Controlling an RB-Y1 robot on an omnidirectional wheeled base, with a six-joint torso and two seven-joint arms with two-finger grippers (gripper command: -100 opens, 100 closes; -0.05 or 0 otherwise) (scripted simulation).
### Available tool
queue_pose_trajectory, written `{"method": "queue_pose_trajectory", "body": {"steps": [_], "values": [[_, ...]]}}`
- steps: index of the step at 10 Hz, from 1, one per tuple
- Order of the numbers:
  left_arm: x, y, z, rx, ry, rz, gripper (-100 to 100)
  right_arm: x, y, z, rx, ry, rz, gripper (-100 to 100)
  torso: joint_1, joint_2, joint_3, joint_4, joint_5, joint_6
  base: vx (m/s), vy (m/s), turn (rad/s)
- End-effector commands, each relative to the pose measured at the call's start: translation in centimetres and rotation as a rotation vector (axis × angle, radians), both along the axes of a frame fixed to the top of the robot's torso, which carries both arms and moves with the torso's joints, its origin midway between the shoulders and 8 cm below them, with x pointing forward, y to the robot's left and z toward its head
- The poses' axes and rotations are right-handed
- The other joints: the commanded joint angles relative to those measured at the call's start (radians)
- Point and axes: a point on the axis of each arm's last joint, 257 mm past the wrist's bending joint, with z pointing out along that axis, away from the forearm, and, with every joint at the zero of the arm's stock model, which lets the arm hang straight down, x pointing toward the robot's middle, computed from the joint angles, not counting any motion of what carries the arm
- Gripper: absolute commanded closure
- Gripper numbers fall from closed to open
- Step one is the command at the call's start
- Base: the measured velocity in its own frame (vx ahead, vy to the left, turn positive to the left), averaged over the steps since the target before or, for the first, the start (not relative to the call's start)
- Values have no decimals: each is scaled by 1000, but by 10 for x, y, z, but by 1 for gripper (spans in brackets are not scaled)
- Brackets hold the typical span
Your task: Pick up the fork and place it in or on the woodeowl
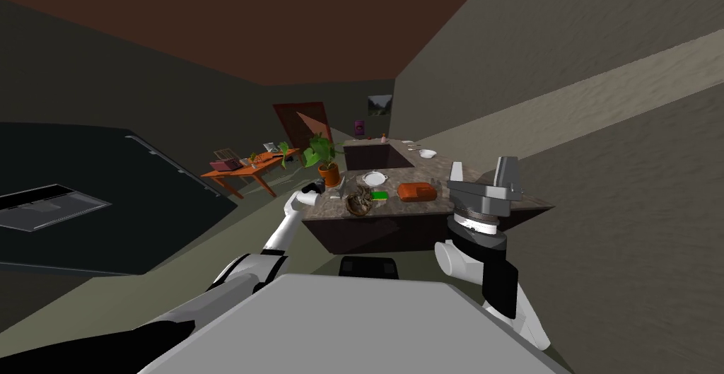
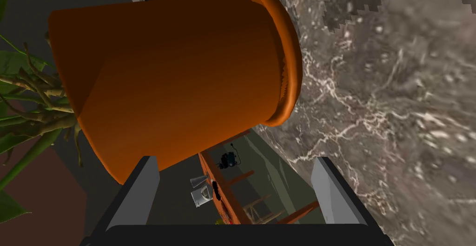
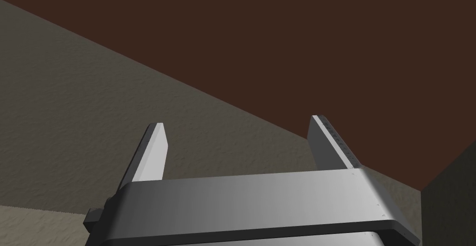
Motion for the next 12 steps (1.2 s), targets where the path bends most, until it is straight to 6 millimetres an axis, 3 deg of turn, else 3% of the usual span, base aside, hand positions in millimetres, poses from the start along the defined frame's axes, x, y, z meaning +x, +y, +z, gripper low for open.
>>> {"method": "queue_pose_trajectory", "body": {"steps": [1, 2, 3, 4, 6, 7, 10, 11, 12], "values": [[6, 12, -1, 10, 47, 19, -100, 0, 0, 0, 0, 0, 0, 0, 0, 0, 0, 0, 0, 0, 15, -45, -20], [-1, 16, -16, 8, 97, 34, -100, 0, 0, 0, 0, 0, 0, 0, -1, 0, 0, 0, 0, 0, 12, -40, -8], [6, 22, -8, 15, 112, 43, -100, 0, 0, 0, 0, 0, 0, 0, 0, 0, 0, 0, 0, 0, 9, -42, -22], [-1, 29, -28, 11, 168, 63, -100, 0, 0, 0, 0, 0, 0, 0, -1, 0, 0, 0, 0, 0, 9, -33, -12], [1, 37, -28, 14, 212, 81, -100, 0, 0, 0, 0, 0, 0, 0, 1, 0, 0, 0, 0, 0, 3, -24, -8], [-6, 40, -39, 11, 251, 93, -100, 0, 0, 0, 0, 0, 0, 0, 0, 0, 0, 0, 0, 0, 7, -34, -17], [-10, 50, -47, 8, 325, 120, -100, 0, 0, 0, 0, 0, 0, 0, 0, 0, 0, 0, 0, 0, 4, -26, -14], [-5, 54, -40, 8, 347, 130, -100, 0, 0, 0, 0, 0, 0, 0, 0, 0, 0, 0, 0, 0, 2, -44, -27], [-16, 58, -53, 3, 397, 146, -100, 0, 0, 0, 0, 0, 0, 0, -1, 0, 0, 0, 0, 0, 2, -39, -13]]}}
